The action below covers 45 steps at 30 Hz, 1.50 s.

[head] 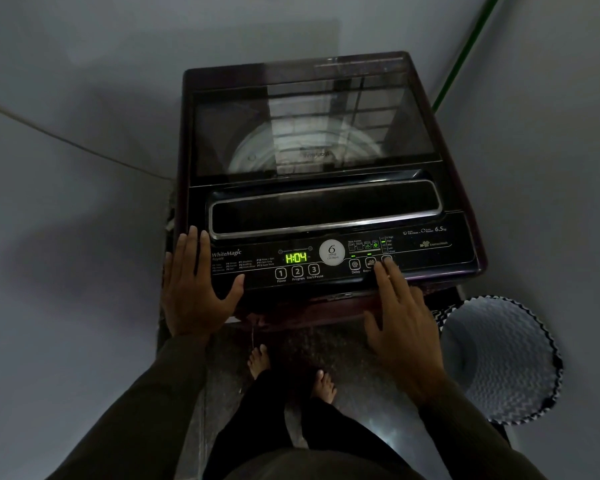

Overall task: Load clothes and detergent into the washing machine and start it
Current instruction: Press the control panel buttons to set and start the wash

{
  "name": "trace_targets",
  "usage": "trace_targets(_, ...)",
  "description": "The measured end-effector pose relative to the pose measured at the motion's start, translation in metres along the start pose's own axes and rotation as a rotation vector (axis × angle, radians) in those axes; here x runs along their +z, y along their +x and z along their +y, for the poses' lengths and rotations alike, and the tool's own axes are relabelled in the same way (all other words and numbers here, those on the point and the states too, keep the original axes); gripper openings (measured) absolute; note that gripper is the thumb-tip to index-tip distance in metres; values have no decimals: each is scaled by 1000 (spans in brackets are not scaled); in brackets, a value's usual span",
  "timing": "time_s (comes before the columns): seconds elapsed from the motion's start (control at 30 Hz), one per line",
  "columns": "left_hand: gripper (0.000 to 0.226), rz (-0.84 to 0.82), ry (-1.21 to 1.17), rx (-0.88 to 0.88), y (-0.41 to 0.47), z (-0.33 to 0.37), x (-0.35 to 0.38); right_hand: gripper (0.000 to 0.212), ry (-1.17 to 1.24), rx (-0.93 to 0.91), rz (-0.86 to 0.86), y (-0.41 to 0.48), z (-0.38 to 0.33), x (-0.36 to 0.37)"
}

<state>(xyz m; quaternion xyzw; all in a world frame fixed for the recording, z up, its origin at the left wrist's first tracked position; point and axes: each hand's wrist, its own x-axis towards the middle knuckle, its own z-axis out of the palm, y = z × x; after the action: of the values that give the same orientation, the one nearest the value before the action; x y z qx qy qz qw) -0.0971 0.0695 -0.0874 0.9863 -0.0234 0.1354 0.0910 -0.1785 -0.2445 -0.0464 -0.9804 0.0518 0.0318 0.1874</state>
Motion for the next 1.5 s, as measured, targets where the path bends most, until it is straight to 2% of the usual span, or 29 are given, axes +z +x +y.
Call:
trace_targets(0.23,88,8,-1,1,0,2,-2,90,32,-7,-38,-1,14,-3)
trace_targets(0.37,88,4,-7,-1,0,2,-1,99,46,-34,-46,-5,16,0)
trace_targets(0.63,87,24,-4,11,0,2,-1,101,-51,-56,-41,0,15,-2)
trace_targets(0.9,88,19,-3,4,0,1,-1,87,2,-13,-53,-2,-5,-5)
trace_targets(1.07,87,30,-14,7,-1,1,-1,79,27,-139,-92,-3,-40,9)
trace_targets(1.37,87,34,-9,1,-1,3,-2,82,-177,-176,-26,-1,-69,23)
trace_targets(1.5,87,37,-3,-5,-1,3,-1,63,-300,-243,43,3,-74,23)
